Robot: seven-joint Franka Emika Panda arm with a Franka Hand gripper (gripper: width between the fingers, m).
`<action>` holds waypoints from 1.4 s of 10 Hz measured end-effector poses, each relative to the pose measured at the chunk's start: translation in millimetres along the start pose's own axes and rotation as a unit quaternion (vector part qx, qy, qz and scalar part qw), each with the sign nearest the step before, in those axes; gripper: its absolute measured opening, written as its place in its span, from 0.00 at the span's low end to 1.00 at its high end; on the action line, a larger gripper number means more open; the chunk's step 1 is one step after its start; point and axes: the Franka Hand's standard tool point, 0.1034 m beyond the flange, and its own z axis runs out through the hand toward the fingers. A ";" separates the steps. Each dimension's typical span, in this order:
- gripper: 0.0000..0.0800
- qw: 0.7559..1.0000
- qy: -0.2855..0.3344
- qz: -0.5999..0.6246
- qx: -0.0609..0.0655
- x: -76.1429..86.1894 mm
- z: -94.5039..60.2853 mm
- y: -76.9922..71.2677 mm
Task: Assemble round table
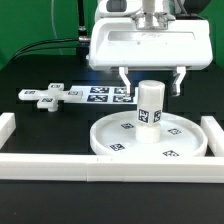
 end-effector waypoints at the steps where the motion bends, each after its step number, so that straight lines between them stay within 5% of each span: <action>1: 0.80 1.000 0.002 -0.003 0.001 5.3 -3.7 -1.6; 5: 0.81 1.000 0.002 -0.010 0.003 20.1 -19.2 -0.8; 10: 0.81 0.999 -0.036 -0.023 0.013 11.6 -10.3 -2.2; 14: 0.81 0.982 -0.183 -0.019 0.054 7.5 -5.5 -0.4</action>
Offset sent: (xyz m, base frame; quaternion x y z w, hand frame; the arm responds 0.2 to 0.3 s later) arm 0.0038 -0.0125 0.0263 -0.0328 -0.0269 -0.0391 0.9983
